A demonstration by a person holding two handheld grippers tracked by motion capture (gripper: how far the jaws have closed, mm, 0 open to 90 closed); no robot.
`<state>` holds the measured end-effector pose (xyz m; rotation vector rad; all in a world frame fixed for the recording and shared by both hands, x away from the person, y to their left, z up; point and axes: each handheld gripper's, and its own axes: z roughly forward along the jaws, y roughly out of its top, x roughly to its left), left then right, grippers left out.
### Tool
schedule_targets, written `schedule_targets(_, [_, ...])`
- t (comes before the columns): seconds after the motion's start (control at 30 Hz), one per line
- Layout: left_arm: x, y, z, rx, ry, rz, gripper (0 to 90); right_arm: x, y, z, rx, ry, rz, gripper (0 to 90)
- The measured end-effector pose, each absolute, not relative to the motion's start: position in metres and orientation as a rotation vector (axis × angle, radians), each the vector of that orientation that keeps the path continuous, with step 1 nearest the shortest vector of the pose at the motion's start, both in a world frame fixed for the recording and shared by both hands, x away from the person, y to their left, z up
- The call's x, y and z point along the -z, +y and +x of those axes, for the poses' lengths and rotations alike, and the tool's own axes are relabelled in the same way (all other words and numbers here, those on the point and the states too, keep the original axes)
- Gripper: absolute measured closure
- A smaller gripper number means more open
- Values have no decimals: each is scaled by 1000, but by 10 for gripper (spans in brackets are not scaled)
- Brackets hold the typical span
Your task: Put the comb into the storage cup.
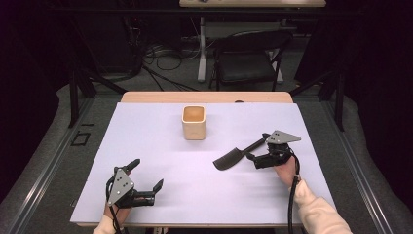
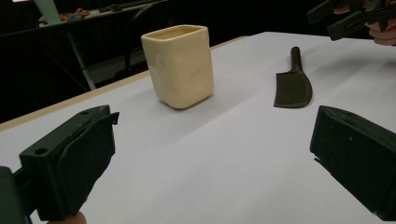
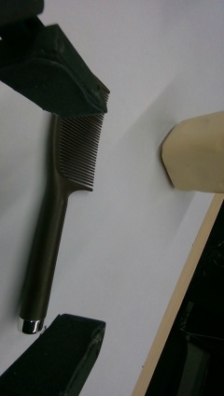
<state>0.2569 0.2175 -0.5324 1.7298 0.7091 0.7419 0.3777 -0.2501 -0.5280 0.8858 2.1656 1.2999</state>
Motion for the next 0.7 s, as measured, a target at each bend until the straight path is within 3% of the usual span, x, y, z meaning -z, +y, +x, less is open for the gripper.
schedule_targets(0.7, [532,220,256,-742,723,1727,1,537,-258,422,-1245,2172,1004,0])
